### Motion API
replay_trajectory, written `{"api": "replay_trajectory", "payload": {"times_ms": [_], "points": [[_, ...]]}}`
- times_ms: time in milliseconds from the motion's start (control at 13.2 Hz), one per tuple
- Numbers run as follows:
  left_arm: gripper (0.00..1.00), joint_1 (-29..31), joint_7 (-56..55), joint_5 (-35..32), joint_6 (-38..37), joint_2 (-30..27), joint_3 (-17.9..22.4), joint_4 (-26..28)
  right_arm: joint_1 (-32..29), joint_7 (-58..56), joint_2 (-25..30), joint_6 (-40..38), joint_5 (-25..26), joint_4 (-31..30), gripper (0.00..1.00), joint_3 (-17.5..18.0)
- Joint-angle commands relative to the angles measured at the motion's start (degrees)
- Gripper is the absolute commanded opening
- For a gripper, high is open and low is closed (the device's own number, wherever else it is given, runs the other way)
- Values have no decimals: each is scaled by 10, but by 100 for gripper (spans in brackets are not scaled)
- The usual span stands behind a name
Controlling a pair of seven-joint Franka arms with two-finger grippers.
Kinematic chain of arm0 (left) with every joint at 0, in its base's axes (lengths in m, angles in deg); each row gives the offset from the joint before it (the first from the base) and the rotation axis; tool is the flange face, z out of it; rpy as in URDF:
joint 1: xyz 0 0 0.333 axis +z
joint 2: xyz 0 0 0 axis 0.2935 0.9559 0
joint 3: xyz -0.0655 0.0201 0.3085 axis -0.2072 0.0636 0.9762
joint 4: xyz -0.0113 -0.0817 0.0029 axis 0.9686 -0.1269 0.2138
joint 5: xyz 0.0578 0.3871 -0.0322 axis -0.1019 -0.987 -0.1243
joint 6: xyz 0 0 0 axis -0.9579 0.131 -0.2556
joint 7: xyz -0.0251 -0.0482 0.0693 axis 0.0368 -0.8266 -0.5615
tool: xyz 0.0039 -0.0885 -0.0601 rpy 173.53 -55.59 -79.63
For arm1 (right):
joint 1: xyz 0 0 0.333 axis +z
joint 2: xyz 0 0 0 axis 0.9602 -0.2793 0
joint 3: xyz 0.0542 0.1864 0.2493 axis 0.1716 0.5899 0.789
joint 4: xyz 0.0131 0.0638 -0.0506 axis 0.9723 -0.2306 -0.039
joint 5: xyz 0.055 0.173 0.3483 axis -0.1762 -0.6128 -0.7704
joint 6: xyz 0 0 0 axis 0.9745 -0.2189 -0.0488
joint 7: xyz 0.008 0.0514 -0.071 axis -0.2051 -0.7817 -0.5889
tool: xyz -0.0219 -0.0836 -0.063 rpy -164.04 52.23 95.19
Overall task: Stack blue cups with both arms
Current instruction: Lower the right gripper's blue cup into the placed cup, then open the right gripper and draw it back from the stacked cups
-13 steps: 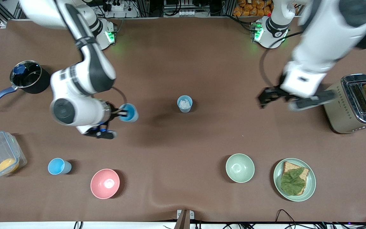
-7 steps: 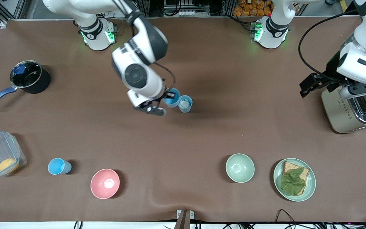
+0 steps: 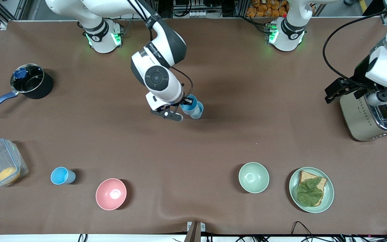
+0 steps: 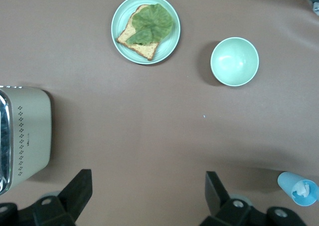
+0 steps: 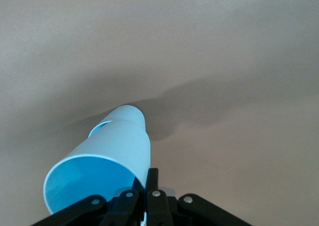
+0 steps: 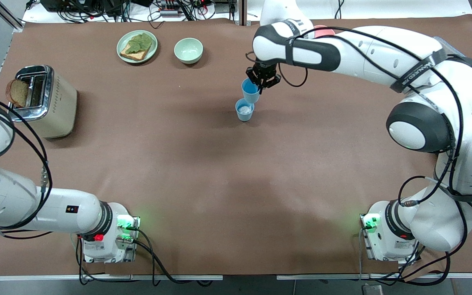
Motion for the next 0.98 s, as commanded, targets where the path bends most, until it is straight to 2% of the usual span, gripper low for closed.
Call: {"api": "replay_trajectory", "payload": {"times_ms": [0, 227, 758, 833, 909], "points": [[100, 6, 11, -3, -36, 15, -2, -39, 18, 16, -5, 8, -3, -1, 0, -7], [100, 9, 10, 3, -36, 15, -3, -39, 40, 42, -19, 24, -2, -1, 0, -9], [100, 8, 5, 12, -36, 20, -3, -38, 39, 40, -31, 41, 18, 0, 0, -10], [100, 9, 4, 12, -36, 20, -3, -38, 36, 40, -30, 40, 25, 1, 34, -10], [100, 9, 4, 12, -36, 21, -3, -38, 33, 41, -27, 38, 26, 2, 99, -12]]}}
